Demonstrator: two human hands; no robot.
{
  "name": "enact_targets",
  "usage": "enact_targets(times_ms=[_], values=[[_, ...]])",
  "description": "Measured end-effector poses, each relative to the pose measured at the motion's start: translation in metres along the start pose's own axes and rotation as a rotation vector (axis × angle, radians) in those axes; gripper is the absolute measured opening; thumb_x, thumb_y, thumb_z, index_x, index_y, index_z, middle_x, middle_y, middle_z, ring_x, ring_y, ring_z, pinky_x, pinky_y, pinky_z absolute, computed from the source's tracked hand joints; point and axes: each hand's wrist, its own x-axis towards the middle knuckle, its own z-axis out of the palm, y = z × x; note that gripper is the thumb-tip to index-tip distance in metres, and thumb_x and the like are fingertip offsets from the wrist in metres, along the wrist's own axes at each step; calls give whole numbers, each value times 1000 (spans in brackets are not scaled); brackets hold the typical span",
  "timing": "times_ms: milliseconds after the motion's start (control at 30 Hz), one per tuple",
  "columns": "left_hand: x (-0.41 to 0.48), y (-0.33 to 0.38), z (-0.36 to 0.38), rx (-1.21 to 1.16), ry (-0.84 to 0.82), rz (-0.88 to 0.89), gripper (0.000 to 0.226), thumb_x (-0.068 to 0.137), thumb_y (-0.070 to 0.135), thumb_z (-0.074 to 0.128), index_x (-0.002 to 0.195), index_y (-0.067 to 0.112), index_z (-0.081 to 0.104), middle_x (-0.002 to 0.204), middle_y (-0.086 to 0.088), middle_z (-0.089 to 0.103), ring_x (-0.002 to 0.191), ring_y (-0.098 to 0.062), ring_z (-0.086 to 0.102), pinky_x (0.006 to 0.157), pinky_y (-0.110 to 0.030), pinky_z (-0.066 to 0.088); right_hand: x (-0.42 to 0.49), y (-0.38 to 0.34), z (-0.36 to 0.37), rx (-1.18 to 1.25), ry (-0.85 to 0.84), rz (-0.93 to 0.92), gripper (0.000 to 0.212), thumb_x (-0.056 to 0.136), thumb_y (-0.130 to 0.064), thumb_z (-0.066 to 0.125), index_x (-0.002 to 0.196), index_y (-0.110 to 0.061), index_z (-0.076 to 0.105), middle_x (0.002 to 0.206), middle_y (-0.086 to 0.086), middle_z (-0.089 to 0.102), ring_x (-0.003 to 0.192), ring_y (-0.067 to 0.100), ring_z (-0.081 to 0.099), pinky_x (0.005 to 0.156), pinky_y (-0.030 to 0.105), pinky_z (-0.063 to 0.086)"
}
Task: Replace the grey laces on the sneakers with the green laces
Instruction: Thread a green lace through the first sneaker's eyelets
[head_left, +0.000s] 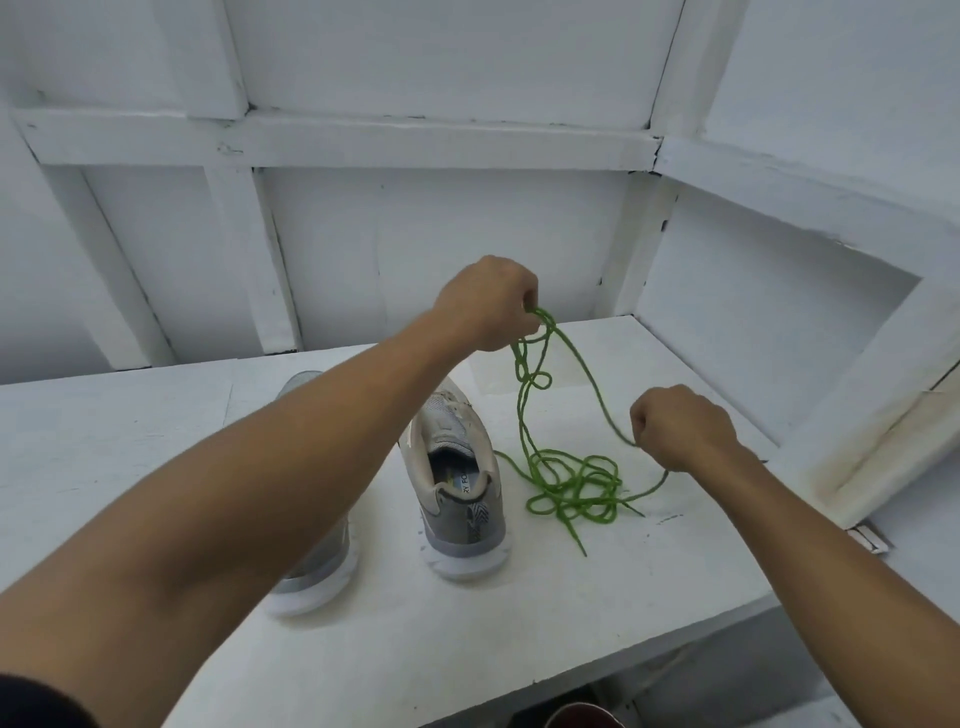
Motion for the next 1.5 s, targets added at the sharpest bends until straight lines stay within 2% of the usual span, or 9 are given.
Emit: enact_targets(times_ms=[233, 367, 467, 600, 767, 867, 1000, 1267, 1500], values=[[-1, 8, -12, -134, 94, 30, 13, 86, 22, 65, 95, 15, 71, 83, 6, 55, 83, -16, 55, 67, -24, 40, 2, -5, 12, -86, -33, 20, 26, 83, -1, 50, 94, -18, 67, 88, 1, 56, 74, 22, 57, 62, 27, 43], [-2, 17, -23, -268, 156, 2, 13, 86, 21, 67, 95, 15, 74, 79, 8, 62, 74, -7, 57, 64, -13, 42, 4, -13, 8, 86, -30, 38, 25, 82, 0, 54, 99, -12, 69, 103, 6, 62, 82, 24, 61, 62, 28, 46], [-1, 23, -38, -355, 204, -18, 11, 86, 21, 67, 93, 15, 74, 72, 12, 61, 64, 1, 55, 53, -3, 38, 5, -19, 4, 237, -41, 26, 37, 84, -4, 56, 118, -16, 65, 120, 6, 59, 91, 24, 61, 65, 27, 44], [-3, 30, -58, -474, 271, -31, 10, 85, 20, 69, 92, 15, 74, 68, 12, 65, 60, 2, 60, 54, -4, 42, 3, -26, -4, 409, -23, -76, 48, 87, -16, 62, 134, -19, 55, 136, 3, 52, 113, 21, 56, 81, 28, 45], [-6, 33, -79, -649, 291, -33, 6, 85, 15, 70, 88, 10, 73, 71, 0, 72, 67, -11, 70, 67, -23, 58, -4, -39, -26, 799, -185, -255, 35, 86, -33, 69, 120, -34, 63, 110, 0, 64, 95, 12, 61, 73, 22, 43], [-8, 32, -87, -794, 269, -54, 5, 85, 11, 70, 87, 7, 72, 74, -4, 72, 71, -14, 72, 71, -27, 60, 1, -41, -28, 821, -56, -230, 25, 91, -47, 61, 102, -28, 73, 99, 6, 68, 92, 18, 63, 80, 30, 48], [-13, 17, -95, -937, 272, -79, 9, 86, 9, 70, 90, 1, 70, 77, -7, 70, 72, -17, 71, 75, -31, 60, 7, -37, -44, 875, 0, -235, 21, 94, -38, 59, 88, -23, 73, 72, 0, 61, 57, 13, 51, 61, 29, 42], [-42, -28, -100, -1079, 315, -155, 3, 86, 7, 70, 86, 4, 68, 77, -10, 68, 72, -18, 69, 75, -28, 58, 4, -59, -126, 1153, 144, -501, 23, 99, -20, 55, 84, -10, 67, 66, 1, 59, 59, 12, 58, 56, 24, 46], [-92, -73, -109, -969, 402, -263, 6, 88, 11, 69, 90, 6, 70, 80, -11, 70, 74, -19, 70, 75, -27, 58, -5, -123, -169, 1245, 119, -751, 24, 100, -20, 53, 88, -5, 67, 68, 3, 59, 63, 16, 59, 60, 27, 50]])
